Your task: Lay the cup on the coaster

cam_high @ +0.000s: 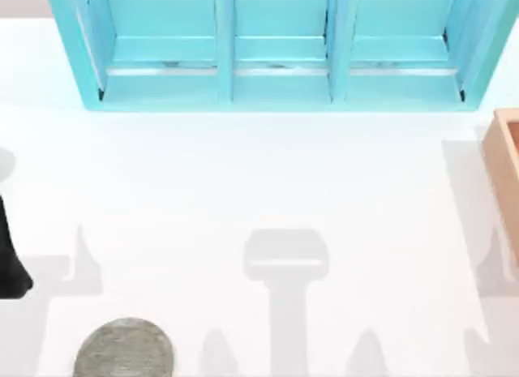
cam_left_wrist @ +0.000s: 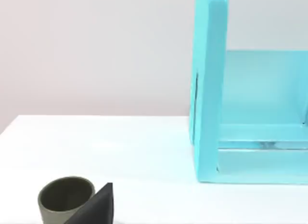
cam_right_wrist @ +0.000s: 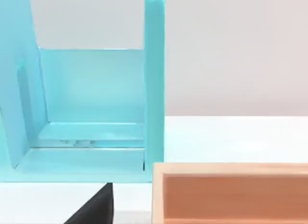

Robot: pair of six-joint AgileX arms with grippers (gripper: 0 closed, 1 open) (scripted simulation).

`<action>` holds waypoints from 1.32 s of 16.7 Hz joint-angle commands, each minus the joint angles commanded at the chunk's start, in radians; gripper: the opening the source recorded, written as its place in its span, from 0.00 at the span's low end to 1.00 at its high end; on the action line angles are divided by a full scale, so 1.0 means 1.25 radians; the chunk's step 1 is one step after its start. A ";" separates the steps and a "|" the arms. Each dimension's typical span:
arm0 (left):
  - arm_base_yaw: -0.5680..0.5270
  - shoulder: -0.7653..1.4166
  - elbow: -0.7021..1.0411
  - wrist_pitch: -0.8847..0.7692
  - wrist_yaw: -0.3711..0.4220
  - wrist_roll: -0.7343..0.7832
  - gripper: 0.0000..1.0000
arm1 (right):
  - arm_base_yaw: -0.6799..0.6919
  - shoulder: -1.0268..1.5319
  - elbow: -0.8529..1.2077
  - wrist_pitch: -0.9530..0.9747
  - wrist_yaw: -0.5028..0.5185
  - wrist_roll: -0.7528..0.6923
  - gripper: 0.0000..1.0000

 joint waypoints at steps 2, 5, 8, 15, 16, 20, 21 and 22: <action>0.000 0.000 0.000 0.000 0.000 0.000 1.00 | 0.000 0.000 0.000 0.000 0.000 0.000 1.00; -0.007 0.047 0.047 -0.041 -0.001 0.047 1.00 | 0.000 0.000 0.000 0.000 0.000 0.000 1.00; -0.019 0.169 0.170 -0.138 -0.006 0.169 1.00 | 0.000 0.000 0.000 0.000 0.000 0.000 1.00; -0.018 0.707 0.675 -0.493 -0.033 0.675 1.00 | 0.000 0.000 0.000 0.000 0.000 0.000 1.00; -0.013 0.798 0.756 -0.549 -0.037 0.755 1.00 | 0.000 0.000 0.000 0.000 0.000 0.000 1.00; 0.021 1.141 1.062 -0.767 -0.050 1.041 1.00 | 0.000 0.000 0.000 0.000 0.000 0.000 1.00; 0.033 1.217 1.130 -0.816 -0.053 1.100 1.00 | 0.000 0.000 0.000 0.000 0.000 0.000 1.00; 0.045 1.288 1.196 -0.862 -0.054 1.153 1.00 | 0.000 0.000 0.000 0.000 0.000 0.000 1.00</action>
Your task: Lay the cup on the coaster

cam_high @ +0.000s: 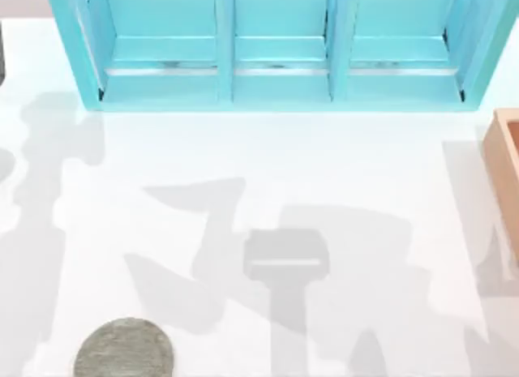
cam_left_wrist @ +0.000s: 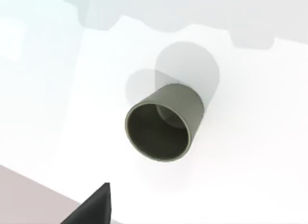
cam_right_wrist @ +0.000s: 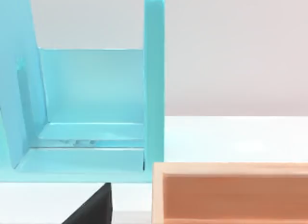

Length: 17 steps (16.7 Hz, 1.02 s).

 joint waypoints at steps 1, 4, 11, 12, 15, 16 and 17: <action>0.013 0.066 0.062 -0.043 0.000 0.048 1.00 | 0.000 0.000 0.000 0.000 0.000 0.000 1.00; 0.055 0.238 0.228 -0.148 0.006 0.167 1.00 | 0.000 0.000 0.000 0.000 0.000 0.000 1.00; 0.142 0.479 0.476 -0.284 0.046 0.312 1.00 | 0.000 0.000 0.000 0.000 0.000 0.000 1.00; 0.150 0.494 0.492 -0.292 0.051 0.320 1.00 | 0.000 0.000 0.000 0.000 0.000 0.000 1.00; 0.158 0.511 0.511 -0.301 0.057 0.330 1.00 | 0.000 0.000 0.000 0.000 0.000 0.000 1.00; 0.158 0.511 0.511 -0.301 0.057 0.330 1.00 | 0.000 0.000 0.000 0.000 0.000 0.000 1.00; 0.158 0.511 0.511 -0.301 0.057 0.330 1.00 | 0.000 0.000 0.000 0.000 0.000 0.000 1.00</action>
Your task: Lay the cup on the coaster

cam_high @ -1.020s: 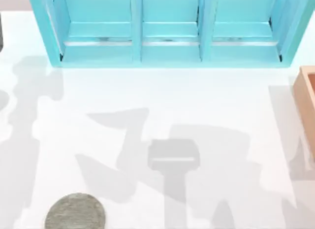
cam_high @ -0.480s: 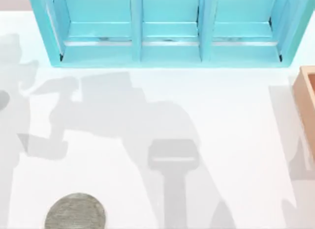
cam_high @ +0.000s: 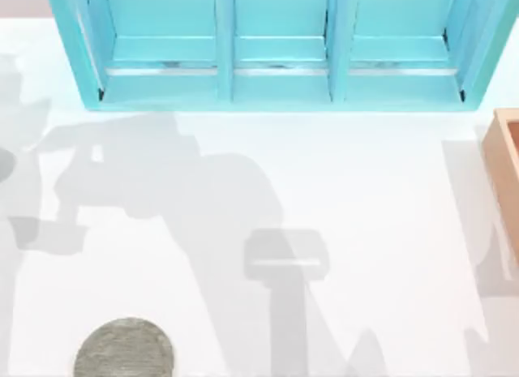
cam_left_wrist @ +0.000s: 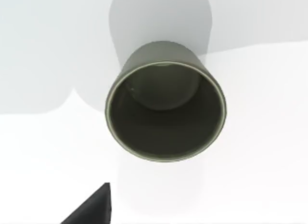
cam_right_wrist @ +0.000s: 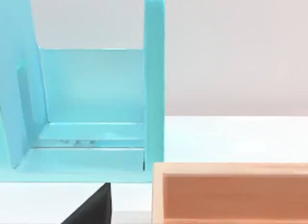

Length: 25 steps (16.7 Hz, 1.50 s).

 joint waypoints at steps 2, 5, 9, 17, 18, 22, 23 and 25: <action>-0.004 -0.002 -0.002 0.002 -0.001 -0.001 1.00 | 0.000 0.000 0.000 0.000 0.000 0.000 1.00; -0.002 0.000 -0.029 0.029 0.000 -0.003 1.00 | 0.000 0.000 0.000 0.000 0.000 0.000 1.00; -0.001 0.009 -0.130 0.140 0.000 -0.001 1.00 | 0.000 0.000 0.000 0.000 0.000 0.000 1.00; 0.002 0.025 -0.277 0.302 0.000 0.002 1.00 | 0.000 0.000 0.000 0.000 0.000 0.000 1.00; 0.002 0.025 -0.277 0.302 0.000 0.002 1.00 | 0.000 0.000 0.000 0.000 0.000 0.000 1.00; 0.002 0.025 -0.277 0.302 0.000 0.002 0.77 | 0.000 0.000 0.000 0.000 0.000 0.000 1.00; 0.002 0.025 -0.277 0.302 0.000 0.002 0.70 | 0.000 0.000 0.000 0.000 0.000 0.000 1.00; 0.002 0.025 -0.277 0.302 0.000 0.002 0.55 | 0.000 0.000 0.000 0.000 0.000 0.000 1.00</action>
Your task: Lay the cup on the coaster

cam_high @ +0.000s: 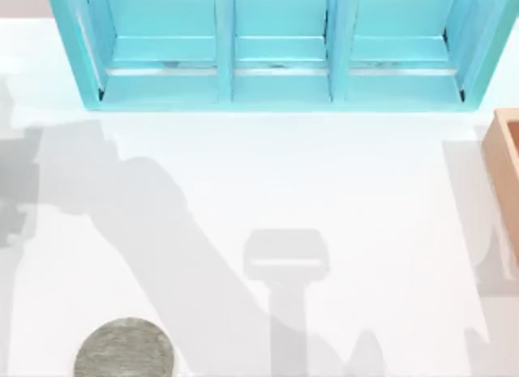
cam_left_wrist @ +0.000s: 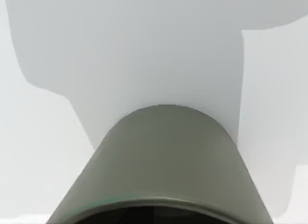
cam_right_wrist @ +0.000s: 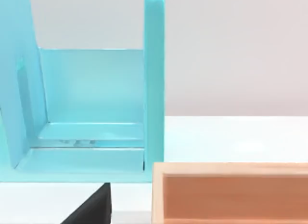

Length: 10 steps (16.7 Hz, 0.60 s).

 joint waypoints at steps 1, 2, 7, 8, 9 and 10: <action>0.000 0.000 0.000 0.000 0.000 0.000 0.47 | 0.000 0.000 0.000 0.000 0.000 0.000 1.00; 0.000 0.000 0.000 0.000 0.000 0.000 0.40 | 0.000 0.000 0.000 0.000 0.000 0.000 1.00; 0.000 0.000 0.000 0.000 0.000 0.000 0.02 | 0.000 0.000 0.000 0.000 0.000 0.000 1.00; 0.000 0.000 0.000 0.000 0.000 0.000 0.00 | 0.000 0.000 0.000 0.000 0.000 0.000 1.00; 0.000 0.000 0.000 0.000 0.000 0.000 0.00 | 0.000 0.000 0.000 0.000 0.000 0.000 1.00; 0.000 0.000 0.000 0.000 0.000 0.000 0.00 | 0.000 0.000 0.000 0.000 0.000 0.000 1.00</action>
